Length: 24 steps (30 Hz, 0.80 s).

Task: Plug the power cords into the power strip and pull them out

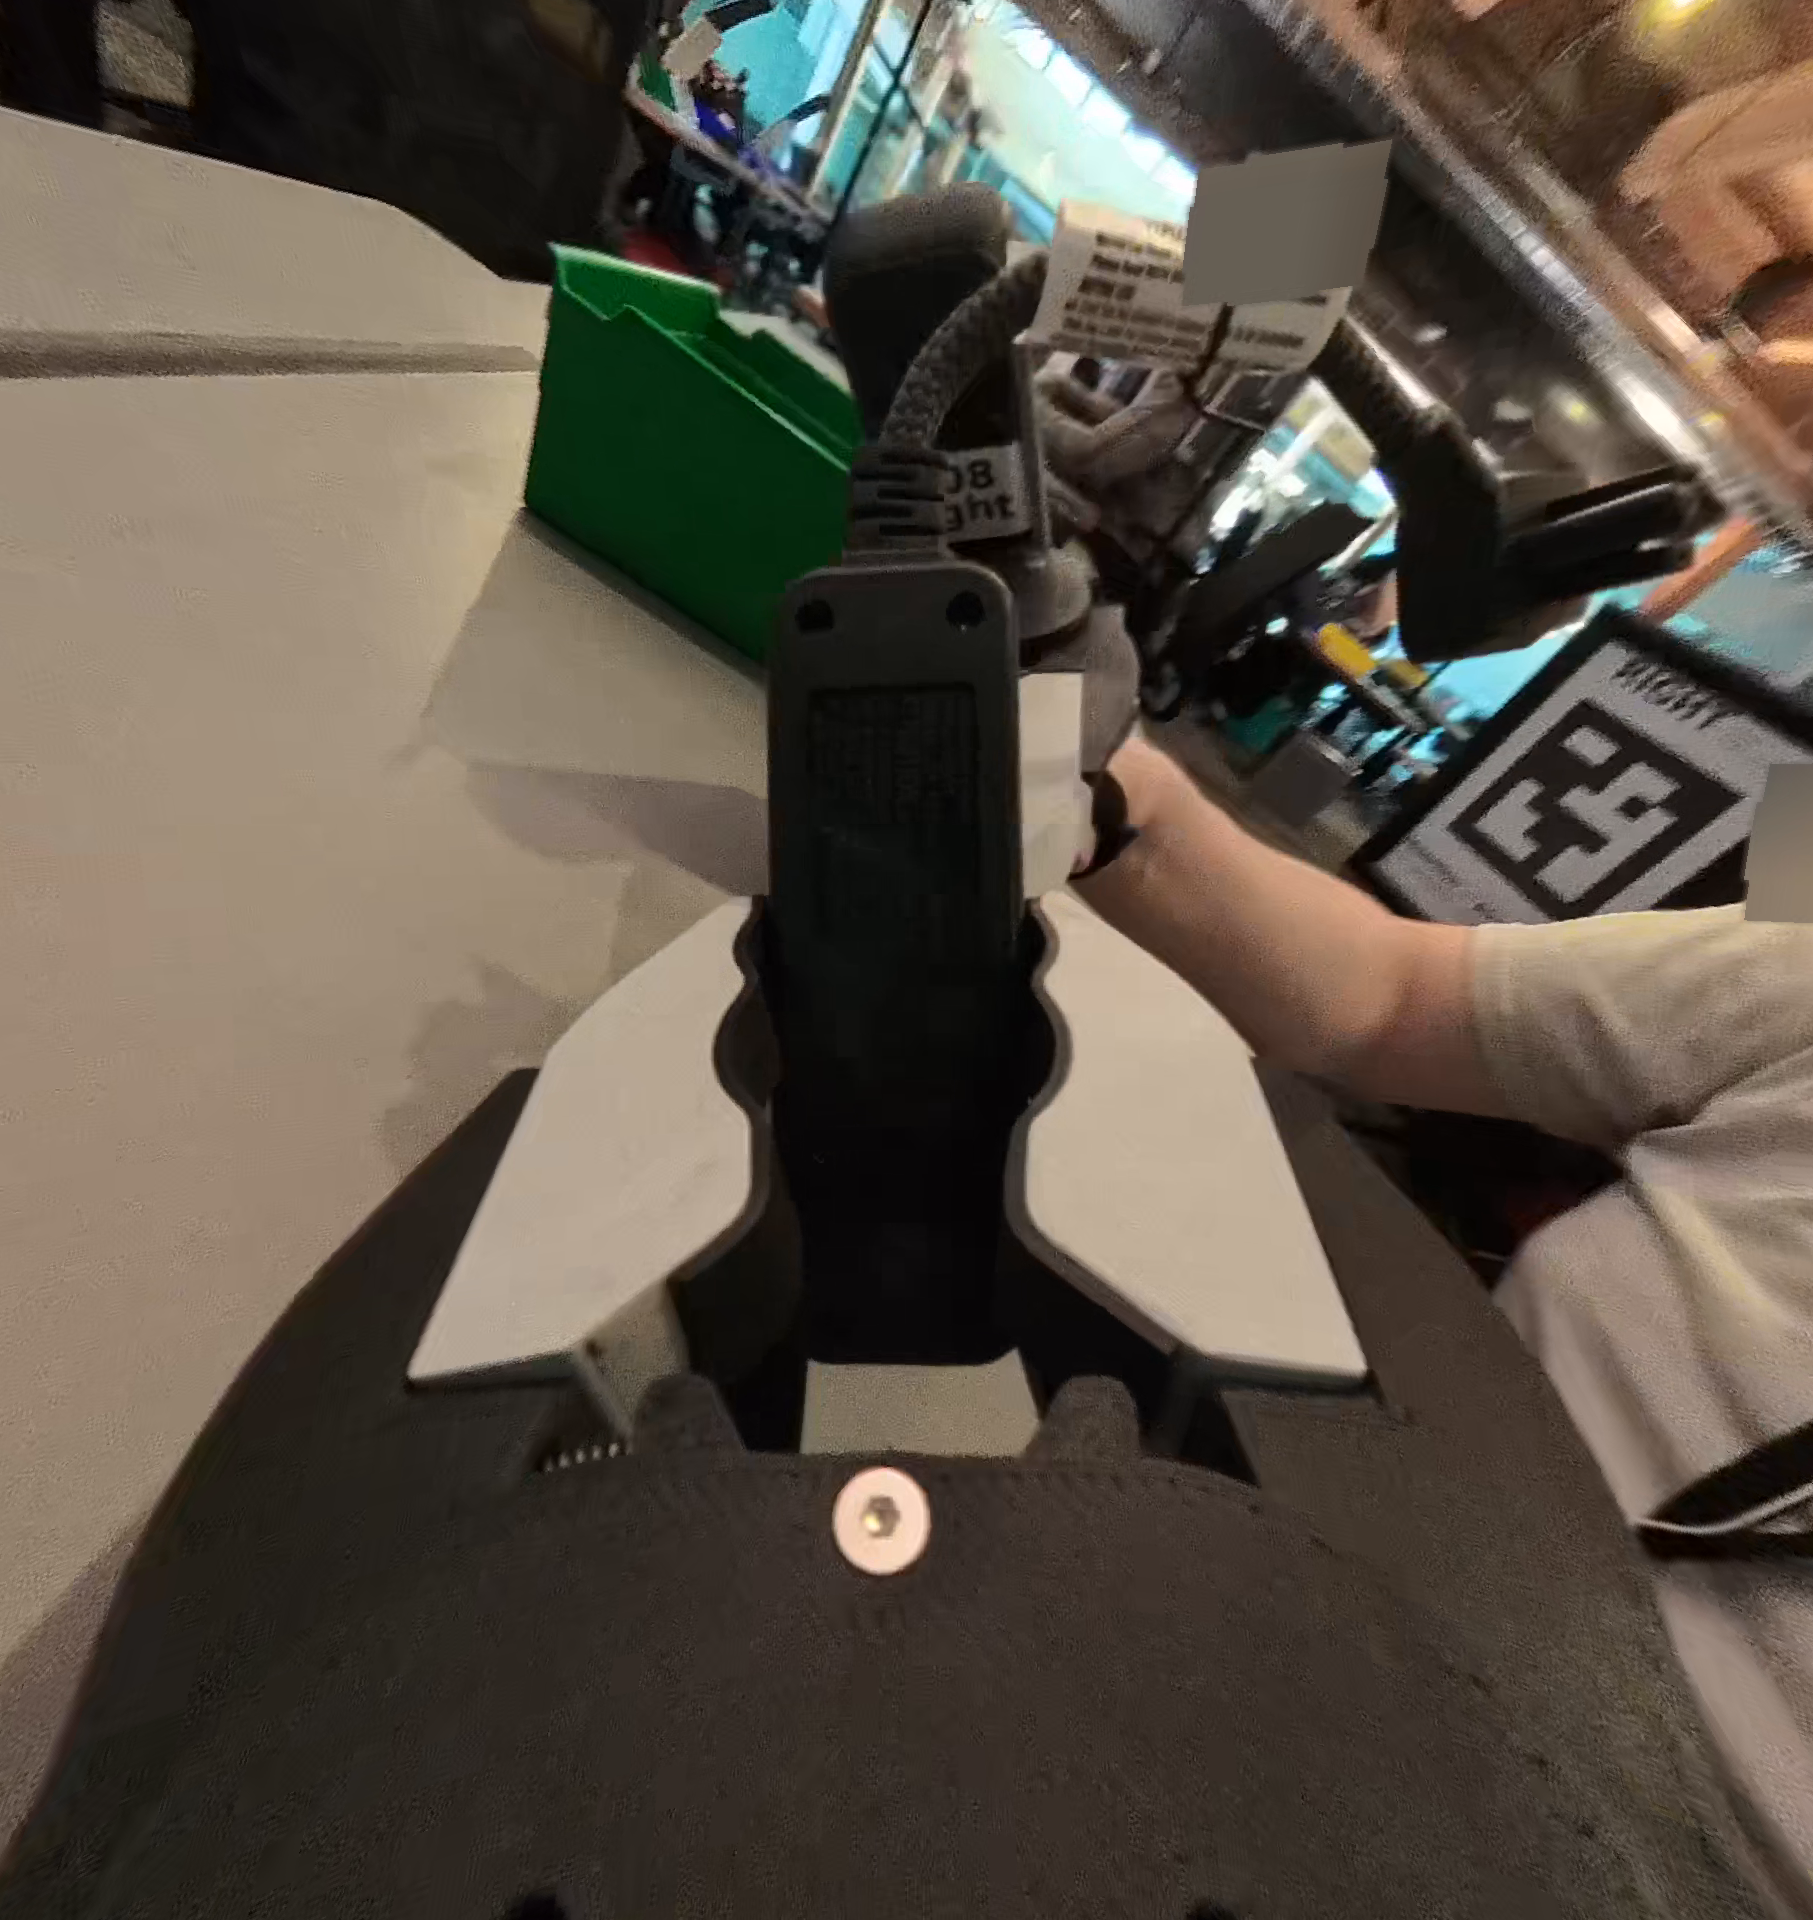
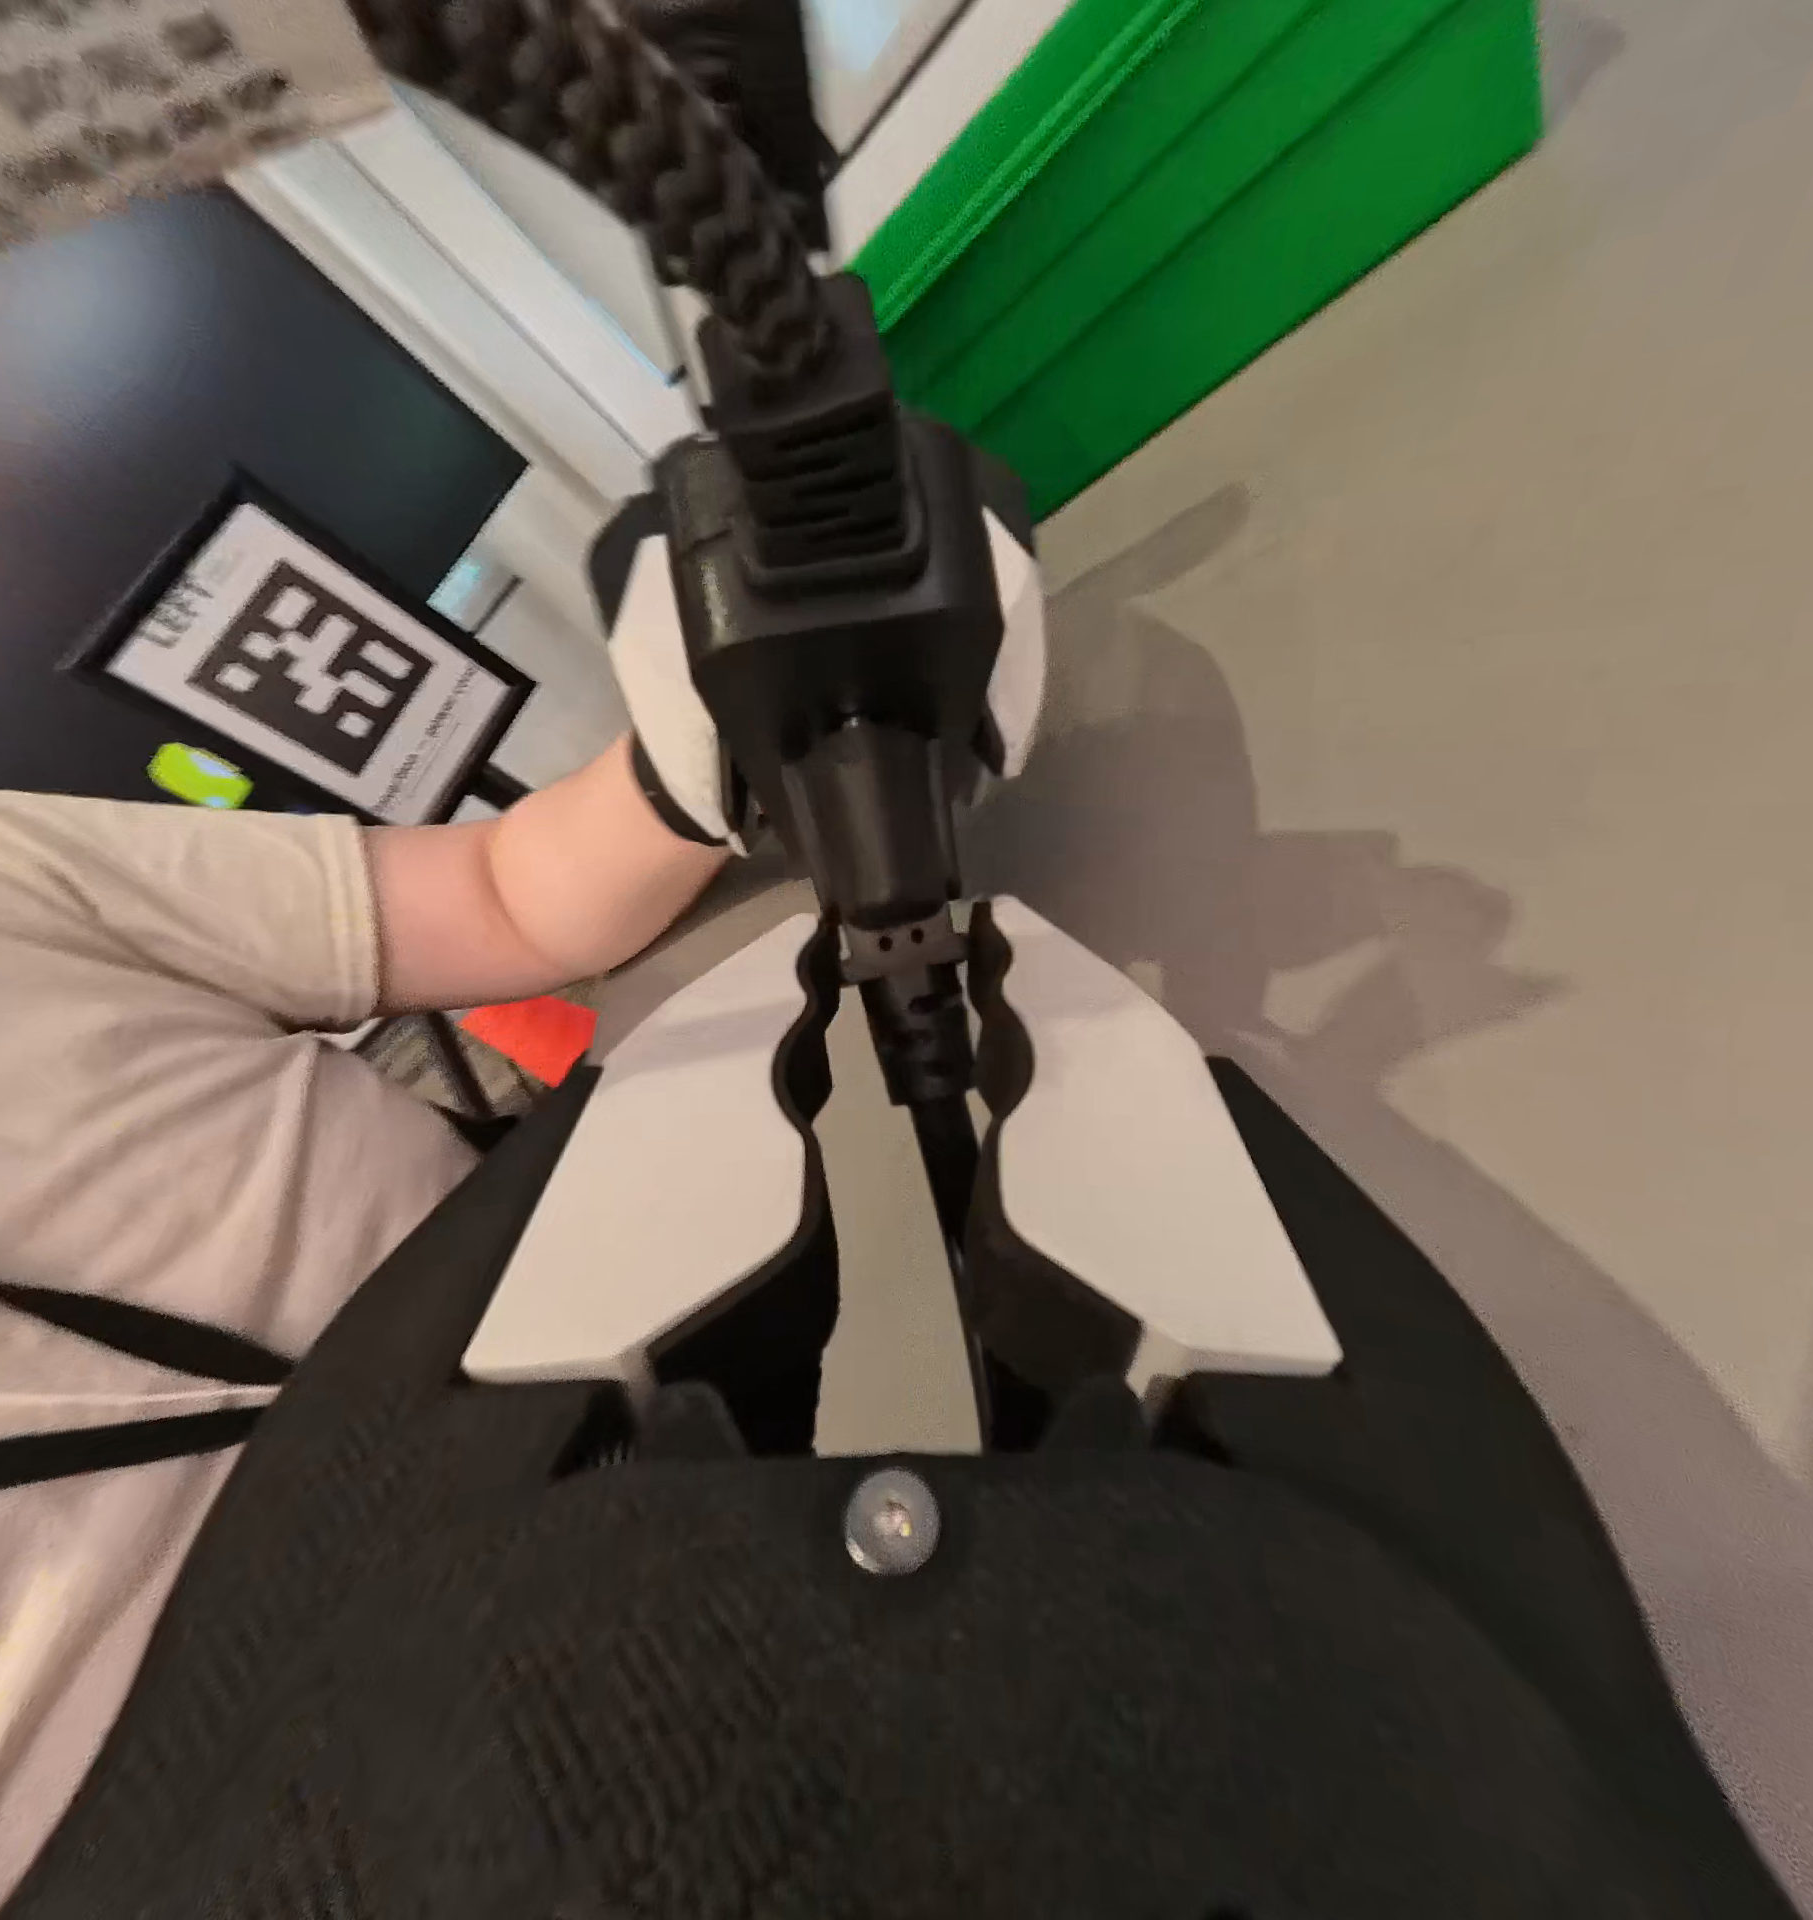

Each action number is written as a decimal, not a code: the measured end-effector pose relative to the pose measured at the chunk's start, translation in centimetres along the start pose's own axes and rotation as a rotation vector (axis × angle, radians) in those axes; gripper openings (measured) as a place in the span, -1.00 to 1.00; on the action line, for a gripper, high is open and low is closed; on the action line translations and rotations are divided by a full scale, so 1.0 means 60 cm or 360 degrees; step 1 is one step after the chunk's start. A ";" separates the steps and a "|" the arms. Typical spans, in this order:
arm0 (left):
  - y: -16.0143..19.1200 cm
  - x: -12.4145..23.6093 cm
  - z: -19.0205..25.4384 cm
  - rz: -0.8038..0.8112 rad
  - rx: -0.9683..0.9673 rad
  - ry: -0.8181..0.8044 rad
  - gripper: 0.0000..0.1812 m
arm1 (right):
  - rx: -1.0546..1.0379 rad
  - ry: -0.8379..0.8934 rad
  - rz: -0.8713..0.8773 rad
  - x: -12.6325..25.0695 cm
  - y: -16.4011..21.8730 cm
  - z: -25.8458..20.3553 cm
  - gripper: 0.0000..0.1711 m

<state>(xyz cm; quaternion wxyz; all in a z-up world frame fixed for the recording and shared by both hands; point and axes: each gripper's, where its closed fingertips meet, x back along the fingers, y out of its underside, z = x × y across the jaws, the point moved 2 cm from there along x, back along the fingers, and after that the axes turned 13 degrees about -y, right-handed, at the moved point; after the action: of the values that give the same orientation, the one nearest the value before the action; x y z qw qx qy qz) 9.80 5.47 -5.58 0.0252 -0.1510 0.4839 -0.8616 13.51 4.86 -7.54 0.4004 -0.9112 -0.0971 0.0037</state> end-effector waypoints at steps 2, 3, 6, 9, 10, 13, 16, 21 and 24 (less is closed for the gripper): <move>-0.003 -0.002 -0.003 0.0013 -0.0023 -0.0062 -0.53 | 0.0032 0.0061 0.0005 0.001 -0.002 0.003 -0.71; -0.006 -0.003 -0.006 0.0041 0.0002 -0.0059 -0.52 | 0.0033 0.0100 0.0015 0.002 -0.005 0.003 -0.71; -0.010 -0.001 -0.008 0.0037 -0.0070 -0.0096 -0.52 | 0.0029 0.0180 0.0036 0.000 -0.008 0.004 -0.71; -0.014 0.006 -0.005 0.0050 0.0082 0.0046 -0.52 | 0.0097 0.0168 0.0022 -0.005 -0.013 -0.007 -0.71; -0.019 0.011 -0.001 0.0078 0.0187 0.0143 -0.53 | 0.0158 0.0120 0.0020 -0.007 -0.016 -0.016 -0.70; -0.027 0.015 0.022 0.0088 0.0377 0.0378 -0.52 | 0.0339 -0.0012 -0.0003 -0.003 -0.022 -0.042 -0.70; -0.042 0.022 0.047 0.0129 0.0613 0.0672 -0.51 | 0.0475 -0.0192 0.0036 0.003 -0.025 -0.071 -0.71; -0.032 0.015 0.025 0.0177 0.0330 0.0437 -0.53 | 0.0338 -0.0066 0.0017 0.007 -0.016 -0.045 -0.70; -0.027 0.019 -0.003 0.0161 0.0036 0.0046 -0.45 | 0.0198 0.0157 0.0005 0.013 -0.016 -0.026 -0.70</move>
<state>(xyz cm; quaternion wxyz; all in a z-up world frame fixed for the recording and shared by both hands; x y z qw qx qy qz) 8.81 6.25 -4.02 0.0633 -0.1136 0.4815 -0.8667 14.22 4.50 -5.71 0.4606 -0.8837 -0.0754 -0.0346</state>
